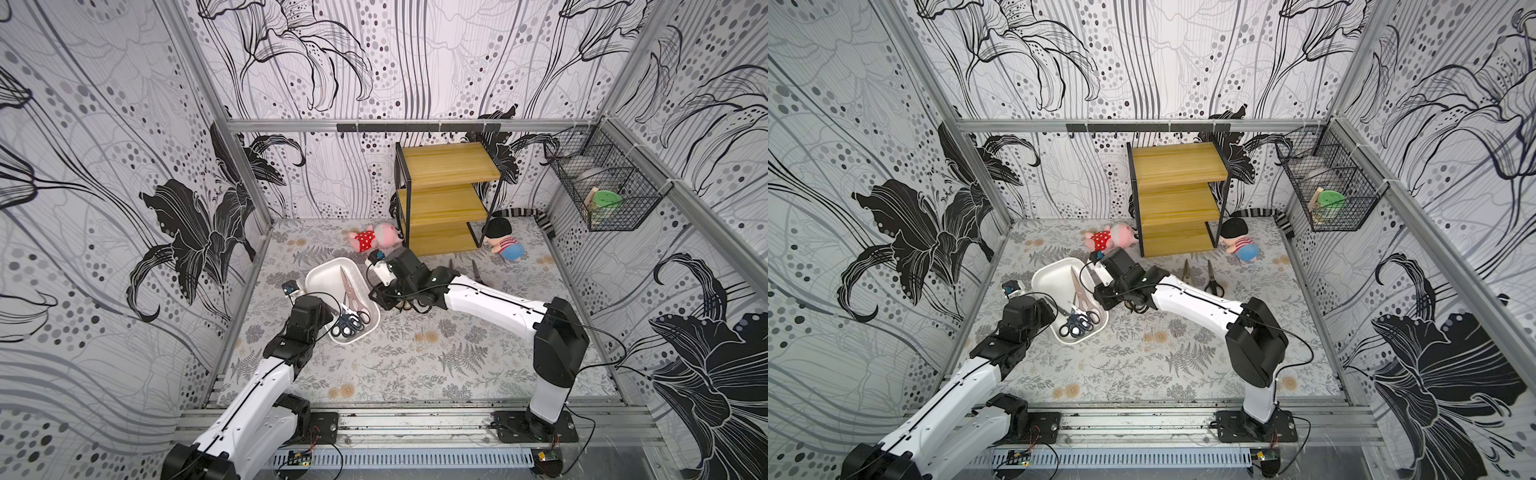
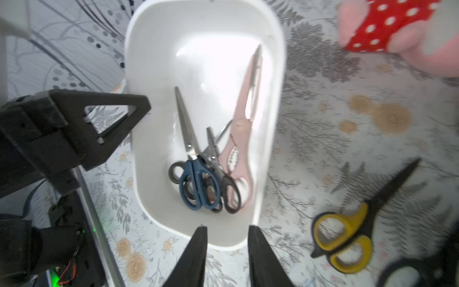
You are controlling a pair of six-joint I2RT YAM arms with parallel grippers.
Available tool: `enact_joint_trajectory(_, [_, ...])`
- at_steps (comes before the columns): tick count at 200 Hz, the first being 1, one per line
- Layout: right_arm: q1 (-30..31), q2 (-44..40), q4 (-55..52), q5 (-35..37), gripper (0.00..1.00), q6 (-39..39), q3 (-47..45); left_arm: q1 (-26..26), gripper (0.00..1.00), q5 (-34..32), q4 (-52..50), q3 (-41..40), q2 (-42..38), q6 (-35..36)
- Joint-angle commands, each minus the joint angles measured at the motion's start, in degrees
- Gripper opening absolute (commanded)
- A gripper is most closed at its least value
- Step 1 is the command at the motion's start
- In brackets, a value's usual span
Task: Take the scissors out of the storage box
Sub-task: Pick up the scissors from the storage box.
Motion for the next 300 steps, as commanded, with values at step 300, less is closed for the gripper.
enact_joint_trajectory(300, [6.91, 23.21, 1.13, 15.62, 0.07, -1.13, 10.95, -0.11, 0.0, -1.18, 3.4, 0.96, -0.85, -1.36])
